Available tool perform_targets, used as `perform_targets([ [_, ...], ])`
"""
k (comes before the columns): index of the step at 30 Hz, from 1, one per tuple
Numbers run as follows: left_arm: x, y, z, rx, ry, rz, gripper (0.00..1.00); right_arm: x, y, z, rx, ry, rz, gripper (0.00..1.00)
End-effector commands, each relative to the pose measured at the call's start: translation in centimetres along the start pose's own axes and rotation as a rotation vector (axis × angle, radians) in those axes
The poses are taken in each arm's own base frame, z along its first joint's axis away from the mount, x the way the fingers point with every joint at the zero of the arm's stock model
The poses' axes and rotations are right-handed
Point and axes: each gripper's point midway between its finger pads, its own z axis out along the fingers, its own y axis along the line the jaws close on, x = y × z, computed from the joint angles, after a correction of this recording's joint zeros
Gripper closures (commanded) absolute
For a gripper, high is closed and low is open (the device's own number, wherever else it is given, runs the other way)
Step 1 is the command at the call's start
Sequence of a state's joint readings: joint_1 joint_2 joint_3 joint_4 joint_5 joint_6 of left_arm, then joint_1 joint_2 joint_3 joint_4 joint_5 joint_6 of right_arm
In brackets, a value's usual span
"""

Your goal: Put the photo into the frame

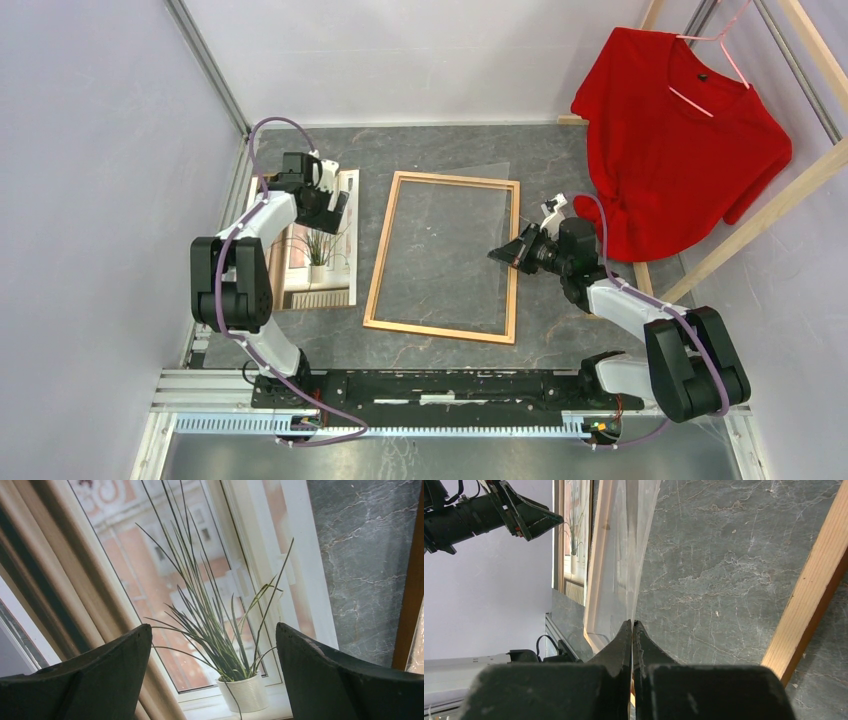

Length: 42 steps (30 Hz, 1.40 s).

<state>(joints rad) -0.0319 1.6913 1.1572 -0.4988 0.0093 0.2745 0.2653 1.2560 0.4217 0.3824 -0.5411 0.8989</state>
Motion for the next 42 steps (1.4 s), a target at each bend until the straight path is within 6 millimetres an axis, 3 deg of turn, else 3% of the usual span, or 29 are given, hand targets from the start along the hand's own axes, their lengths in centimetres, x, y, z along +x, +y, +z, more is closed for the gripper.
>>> perform_targets([
  [1, -1.8, -0.7, -1.2, 0.002, -0.072, 0.031, 0.01, -0.2, 0.6, -0.3, -0.036, -0.004, -0.041, 1.0],
  [42, -1.6, -0.6, -0.6, -0.036, -0.055, 0.045, 0.01, 0.4, -1.1, -1.5, -0.014, 0.003, -0.021, 1.0],
])
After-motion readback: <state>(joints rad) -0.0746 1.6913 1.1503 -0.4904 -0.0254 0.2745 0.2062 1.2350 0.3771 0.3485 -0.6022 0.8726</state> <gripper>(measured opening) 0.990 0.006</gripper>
